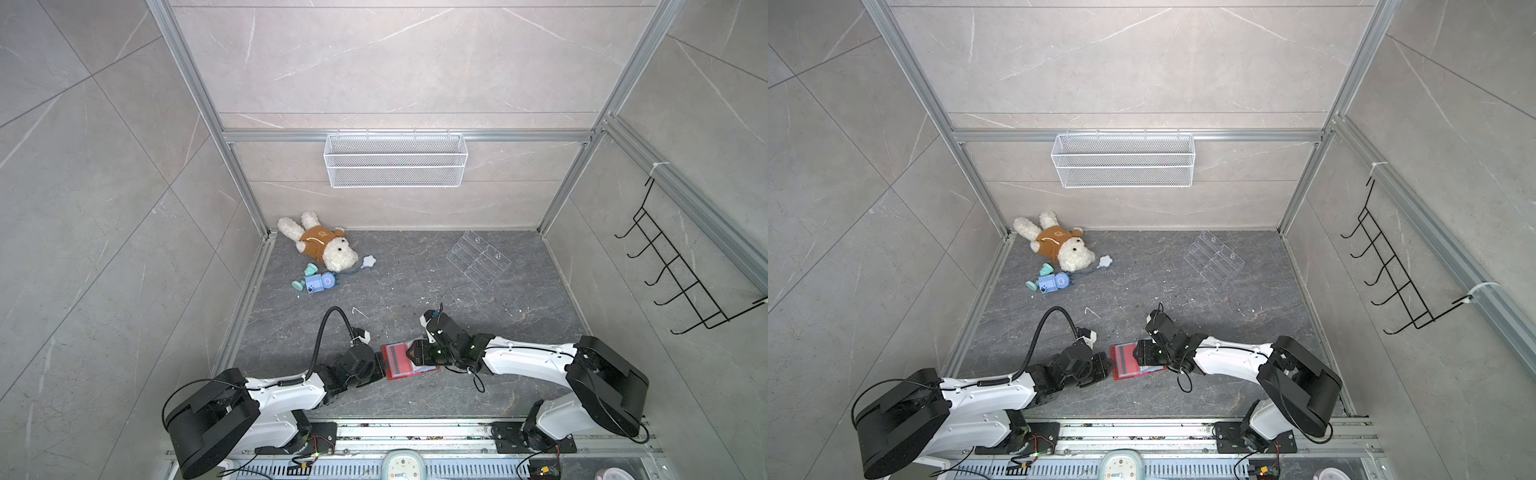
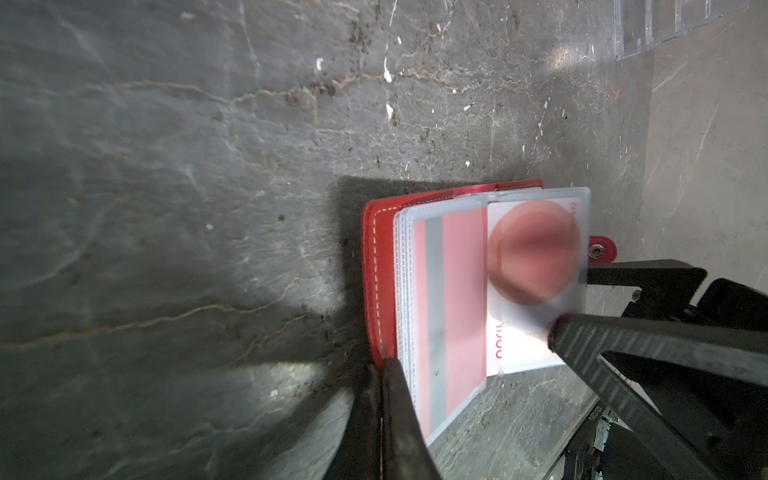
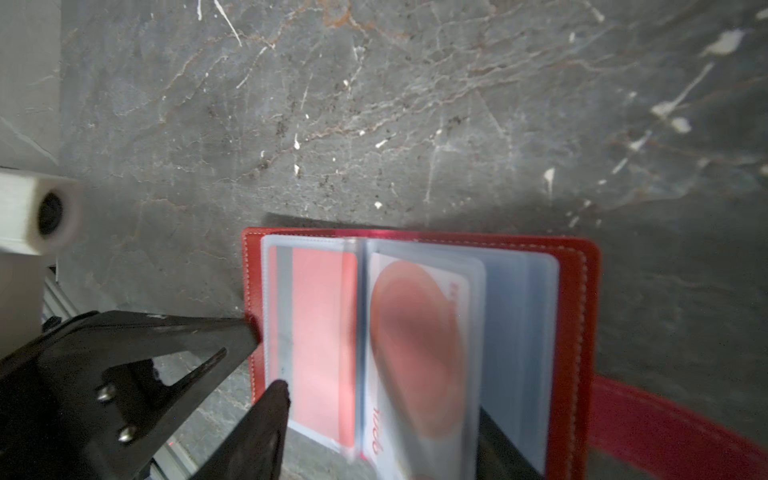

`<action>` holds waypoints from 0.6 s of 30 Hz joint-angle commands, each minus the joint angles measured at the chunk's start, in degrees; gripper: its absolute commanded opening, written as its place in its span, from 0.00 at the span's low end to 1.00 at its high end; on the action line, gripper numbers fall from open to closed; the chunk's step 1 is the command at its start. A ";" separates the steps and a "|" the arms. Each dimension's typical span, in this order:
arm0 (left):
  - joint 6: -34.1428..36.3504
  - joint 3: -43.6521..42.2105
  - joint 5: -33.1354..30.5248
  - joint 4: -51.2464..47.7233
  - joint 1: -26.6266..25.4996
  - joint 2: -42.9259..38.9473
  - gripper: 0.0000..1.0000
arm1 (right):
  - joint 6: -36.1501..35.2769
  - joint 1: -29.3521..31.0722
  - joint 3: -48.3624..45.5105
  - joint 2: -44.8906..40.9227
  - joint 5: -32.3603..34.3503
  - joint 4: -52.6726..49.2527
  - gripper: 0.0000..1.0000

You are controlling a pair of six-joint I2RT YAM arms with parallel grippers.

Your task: Take the credit cards out of the card holder

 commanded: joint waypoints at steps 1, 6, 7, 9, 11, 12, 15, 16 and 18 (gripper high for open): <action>1.74 0.92 -1.36 -0.67 -0.23 -0.80 0.00 | 0.69 -0.12 -0.03 -1.39 -1.19 0.80 0.61; 1.82 0.87 -1.47 -0.74 -0.18 -0.80 0.00 | 0.34 -0.13 0.41 -1.73 -0.34 -0.70 0.59; 1.78 0.92 -1.47 -0.75 -0.23 -0.75 0.00 | 0.35 -0.12 0.48 -1.80 -0.23 -0.89 0.59; 1.80 0.92 -1.45 -0.76 -0.18 -0.81 0.00 | 0.25 -0.12 0.65 -2.03 0.04 -1.48 0.56; 1.73 0.75 -1.56 -0.76 -0.18 -0.78 0.00 | 0.16 -0.12 0.98 -2.17 0.66 -2.51 0.53; 1.66 0.84 -1.66 -0.76 -0.19 -0.88 0.00 | 0.03 -0.12 1.11 -2.23 0.88 -2.90 0.52; 1.83 1.00 -1.76 -0.98 -0.18 -0.85 0.00 | -0.18 -0.16 1.56 -1.91 1.54 -4.15 0.44; 1.87 1.05 -1.79 -1.09 -0.20 -0.90 0.00 | -0.14 -0.12 1.56 -1.91 1.75 -4.32 0.42; 1.86 1.10 -1.80 -1.19 -0.18 -0.89 0.00 | -0.06 -0.12 1.55 -1.91 2.14 -4.64 0.40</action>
